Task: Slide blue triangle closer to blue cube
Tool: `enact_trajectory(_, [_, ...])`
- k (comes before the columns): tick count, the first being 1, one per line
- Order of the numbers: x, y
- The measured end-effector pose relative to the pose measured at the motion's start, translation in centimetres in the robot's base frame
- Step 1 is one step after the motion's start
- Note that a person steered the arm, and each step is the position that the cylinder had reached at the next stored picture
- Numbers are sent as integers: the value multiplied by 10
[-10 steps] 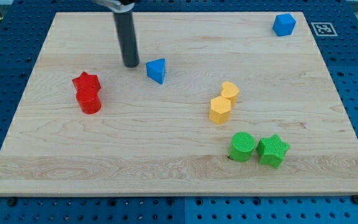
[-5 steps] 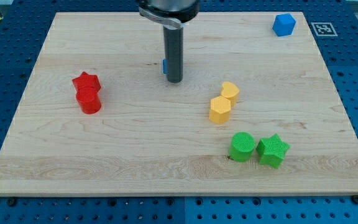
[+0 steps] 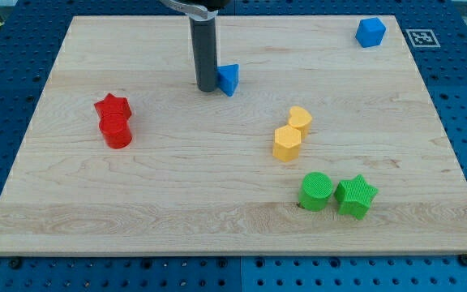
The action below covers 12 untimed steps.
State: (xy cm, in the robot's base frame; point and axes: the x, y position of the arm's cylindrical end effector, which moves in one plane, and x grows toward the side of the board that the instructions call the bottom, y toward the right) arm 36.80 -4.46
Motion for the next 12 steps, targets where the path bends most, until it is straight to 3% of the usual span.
enact_trajectory(4, [-20, 52])
enact_trajectory(10, [-50, 222])
enact_trajectory(12, [-54, 239])
